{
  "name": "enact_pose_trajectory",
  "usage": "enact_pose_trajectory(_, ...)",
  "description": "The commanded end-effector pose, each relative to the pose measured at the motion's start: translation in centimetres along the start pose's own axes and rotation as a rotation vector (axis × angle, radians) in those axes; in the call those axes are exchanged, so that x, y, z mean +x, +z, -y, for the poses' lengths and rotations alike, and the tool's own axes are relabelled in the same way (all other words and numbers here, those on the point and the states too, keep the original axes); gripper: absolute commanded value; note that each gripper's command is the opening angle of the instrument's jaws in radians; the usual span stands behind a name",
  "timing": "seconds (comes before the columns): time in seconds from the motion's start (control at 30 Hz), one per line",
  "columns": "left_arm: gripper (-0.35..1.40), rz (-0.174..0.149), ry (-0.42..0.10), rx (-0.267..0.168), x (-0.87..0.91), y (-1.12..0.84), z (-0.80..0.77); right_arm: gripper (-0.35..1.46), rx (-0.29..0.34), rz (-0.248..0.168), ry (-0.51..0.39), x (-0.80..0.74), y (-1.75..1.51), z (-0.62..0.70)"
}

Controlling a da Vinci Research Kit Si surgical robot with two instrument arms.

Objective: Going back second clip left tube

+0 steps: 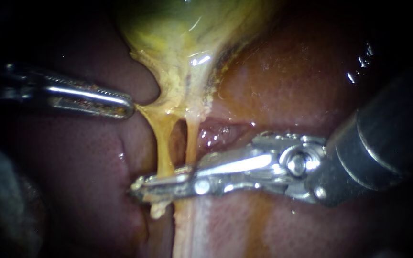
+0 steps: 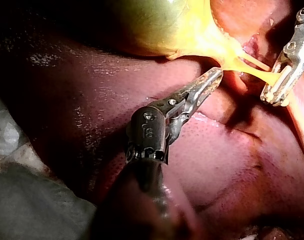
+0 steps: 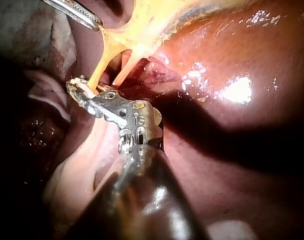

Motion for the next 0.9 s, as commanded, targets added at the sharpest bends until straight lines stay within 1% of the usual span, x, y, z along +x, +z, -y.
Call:
enact_pose_trajectory(0.03, -0.35, 0.0, 0.0, 0.0, 0.0, 0.0, 0.0, -0.35, 0.002, 0.002, 0.0, -0.01, 0.0, -0.01)
enact_pose_trajectory(0.1, -0.35, 0.0, 0.0, 0.0, 0.0, 0.0, 0.0, -0.34, 0.023, 0.014, -0.018, -0.02, 0.02, -0.05)
enact_pose_trajectory(0.2, -0.35, 0.0, 0.0, 0.0, 0.0, 0.0, 0.0, 0.13, 0.038, -0.002, -0.129, -0.08, 0.07, -0.14)
enact_pose_trajectory(0.3, -0.35, 0.0, 0.0, -0.001, -0.01, -0.01, 0.0, 0.36, 0.042, -0.007, -0.155, -0.18, 0.15, -0.26)
enact_pose_trajectory(0.4, -0.35, 0.001, 0.001, -0.001, -0.01, -0.02, 0.0, 0.43, 0.04, -0.006, -0.197, -0.26, 0.21, -0.38)
enact_pose_trajectory(0.47, -0.35, 0.001, 0.001, -0.001, -0.01, -0.02, 0.0, 0.46, 0.031, -0.013, -0.236, -0.29, 0.24, -0.47)
enact_pose_trajectory(0.53, -0.35, 0.001, 0.001, -0.002, -0.01, -0.03, 0.0, 0.48, 0.009, -0.029, -0.272, -0.3, 0.24, -0.56)
enact_pose_trajectory(0.63, -0.35, 0.001, 0.001, -0.002, -0.01, -0.03, 0.0, 0.49, -0.018, -0.052, -0.311, -0.28, 0.21, -0.66)
enact_pose_trajectory(0.77, -0.35, 0.001, 0.001, -0.003, -0.01, -0.04, 0.0, 0.49, -0.032, -0.057, -0.373, -0.28, 0.13, -0.76)
enact_pose_trajectory(0.9, -0.35, 0.001, -0.005, -0.004, -0.01, -0.06, 0.01, 0.5, -0.044, -0.064, -0.426, -0.31, 0.03, -0.8)
